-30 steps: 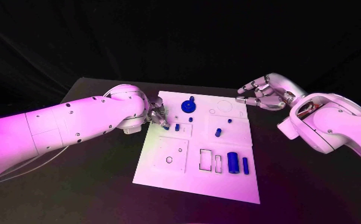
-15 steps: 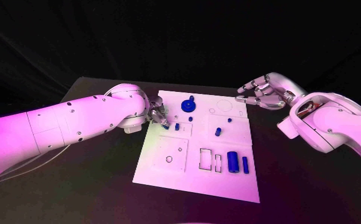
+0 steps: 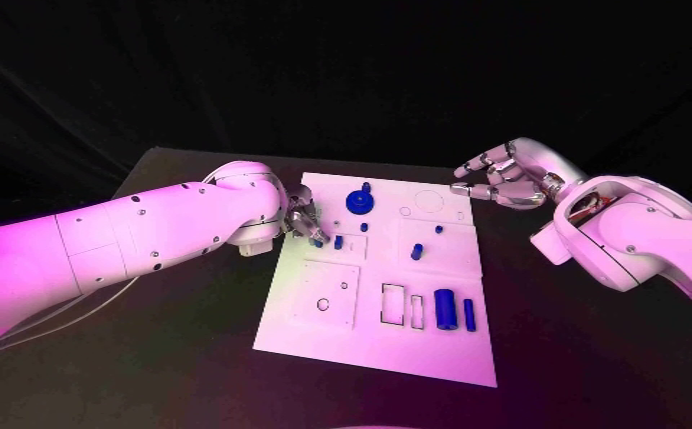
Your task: Assemble the parts on the task board
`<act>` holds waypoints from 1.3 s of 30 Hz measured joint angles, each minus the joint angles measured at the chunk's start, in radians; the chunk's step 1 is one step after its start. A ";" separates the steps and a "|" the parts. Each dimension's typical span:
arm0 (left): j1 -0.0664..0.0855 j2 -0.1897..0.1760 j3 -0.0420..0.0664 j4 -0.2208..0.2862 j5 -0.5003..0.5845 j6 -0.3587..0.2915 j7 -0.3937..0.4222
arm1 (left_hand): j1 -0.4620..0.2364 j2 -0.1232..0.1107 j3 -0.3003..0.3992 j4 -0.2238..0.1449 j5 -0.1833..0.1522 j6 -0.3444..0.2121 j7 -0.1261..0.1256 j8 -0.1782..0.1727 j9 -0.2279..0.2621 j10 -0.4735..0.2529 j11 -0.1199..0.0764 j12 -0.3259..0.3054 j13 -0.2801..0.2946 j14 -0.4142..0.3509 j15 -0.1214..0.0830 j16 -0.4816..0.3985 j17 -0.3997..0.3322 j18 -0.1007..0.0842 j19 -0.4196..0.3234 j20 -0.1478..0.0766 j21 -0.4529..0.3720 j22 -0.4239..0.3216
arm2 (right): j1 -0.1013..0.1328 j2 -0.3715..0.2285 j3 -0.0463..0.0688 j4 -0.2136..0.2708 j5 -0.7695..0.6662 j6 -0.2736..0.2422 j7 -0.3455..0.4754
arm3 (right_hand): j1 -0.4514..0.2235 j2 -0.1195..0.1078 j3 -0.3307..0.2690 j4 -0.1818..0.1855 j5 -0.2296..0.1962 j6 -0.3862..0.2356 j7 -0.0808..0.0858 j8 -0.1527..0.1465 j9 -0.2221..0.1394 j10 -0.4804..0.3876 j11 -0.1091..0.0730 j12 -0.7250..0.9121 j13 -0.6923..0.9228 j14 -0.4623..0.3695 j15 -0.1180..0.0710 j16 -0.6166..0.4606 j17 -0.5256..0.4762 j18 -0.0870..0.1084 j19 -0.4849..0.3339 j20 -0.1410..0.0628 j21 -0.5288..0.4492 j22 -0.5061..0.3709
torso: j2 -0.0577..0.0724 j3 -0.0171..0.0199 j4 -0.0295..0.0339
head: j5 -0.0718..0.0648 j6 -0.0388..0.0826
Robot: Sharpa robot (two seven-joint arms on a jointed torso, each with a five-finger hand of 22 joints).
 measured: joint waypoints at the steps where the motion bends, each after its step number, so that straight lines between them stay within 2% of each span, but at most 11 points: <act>1: 0.000 0.001 0.000 -0.001 0.001 0.000 -0.001 | 0.000 0.000 -0.008 0.002 0.000 0.003 -0.003 0.000 0.001 0.000 0.000 0.000 -0.001 0.000 0.000 0.000 0.000 0.000 0.000 0.000 0.000 0.000 | 0.000 0.000 0.000 0.000 0.000 0.000 0.000 | 0.000 0.000 0.000 0.000 0.000 0.000 0.000 0.000 0.000 0.000 0.000 0.000 0.000 0.000 0.000 0.000 0.000 0.000 0.000 0.000 0.000 0.000 | 0.000 0.0000 0.0002 | 0.000 0.000; 16: 0.000 0.005 0.001 -0.012 0.013 0.003 -0.009 | -0.004 0.004 -0.084 0.031 0.000 0.011 -0.010 -0.003 -0.002 0.000 0.000 0.000 -0.008 0.000 0.000 0.000 0.000 0.000 0.000 0.000 0.000 0.000 | 0.000 -0.001 0.000 0.001 0.000 0.000 0.000 | 0.000 0.000 -0.003 -0.003 0.000 0.000 0.000 0.000 0.000 0.000 0.000 0.000 0.000 0.000 0.000 0.000 0.001 0.000 -0.004 -0.004 0.000 0.000 | 0.000 -0.0006 0.0002 | -0.002 -0.001; 18: 0.000 0.004 0.000 -0.012 0.015 0.003 -0.010 | -0.010 -0.003 -0.110 0.042 0.000 0.016 -0.008 -0.003 -0.004 -0.004 0.003 0.000 -0.009 0.000 0.000 0.000 0.000 0.000 0.000 0.000 0.000 0.000 | 0.000 -0.001 0.000 0.001 0.000 0.000 0.000 | 0.000 0.000 -0.003 -0.003 0.000 0.000 0.000 0.000 0.000 0.000 0.000 0.000 0.000 0.000 0.000 0.000 0.001 0.000 -0.004 -0.004 0.000 0.000 | 0.000 -0.0006 0.0002 | -0.003 -0.001; 21: -0.001 0.002 0.000 -0.013 0.018 0.003 -0.011 | -0.024 -0.009 -0.186 0.070 0.000 0.015 -0.005 -0.004 -0.004 -0.005 0.004 0.000 -0.012 0.000 0.000 0.000 0.000 0.000 0.000 0.000 0.000 0.000 | 0.000 -0.002 0.000 0.001 0.000 0.000 0.000 | 0.000 0.000 -0.003 -0.003 0.000 0.000 0.000 0.000 0.000 0.000 0.000 0.000 0.000 0.000 0.000 0.000 0.001 0.000 -0.004 -0.004 0.000 0.000 | -0.001 -0.0006 0.0005 | -0.003 -0.001; 26: -0.001 -0.003 0.000 -0.009 0.022 0.002 -0.013 | -0.034 -0.005 -0.301 0.118 0.000 0.015 -0.005 -0.009 -0.004 -0.011 0.003 0.000 -0.015 0.000 0.000 0.000 0.000 0.000 0.000 0.000 0.000 0.000 | 0.000 -0.002 0.000 0.001 0.000 0.000 0.000 | 0.000 0.000 -0.003 -0.003 0.000 0.000 0.000 0.000 0.000 0.000 0.000 0.000 0.000 0.000 0.000 0.000 0.001 0.000 -0.004 -0.004 -0.005 0.000 | -0.001 -0.0006 0.0005 | -0.004 0.001; 29: -0.001 -0.006 0.000 -0.006 0.025 0.000 -0.014 | -0.011 0.018 -0.384 0.146 0.000 0.012 -0.001 -0.009 -0.005 -0.015 0.007 0.000 -0.015 0.000 0.000 0.000 0.000 0.000 0.000 0.000 0.000 0.000 | 0.000 -0.002 0.000 0.001 0.000 0.000 0.000 | 0.000 0.000 -0.003 -0.003 0.000 0.000 0.000 0.000 0.000 0.000 0.000 0.000 0.000 0.000 0.000 0.000 0.001 0.000 -0.004 -0.004 -0.005 0.000 | -0.001 -0.0006 0.0004 | -0.004 0.002; 39: -0.004 -0.021 0.003 0.002 0.035 -0.019 -0.018 | -0.005 0.032 -0.420 0.150 0.000 0.010 0.000 -0.013 -0.007 -0.015 0.007 0.004 -0.021 0.000 0.000 0.000 0.000 0.000 0.000 0.000 0.000 0.000 | 0.000 -0.004 0.000 0.000 0.000 0.000 0.000 | 0.000 0.000 -0.006 0.000 0.000 0.000 0.000 0.000 0.000 0.000 0.000 0.000 0.000 0.000 0.000 0.000 0.001 0.000 -0.004 -0.004 -0.005 0.000 | 0.000 -0.0006 0.0004 | -0.008 0.004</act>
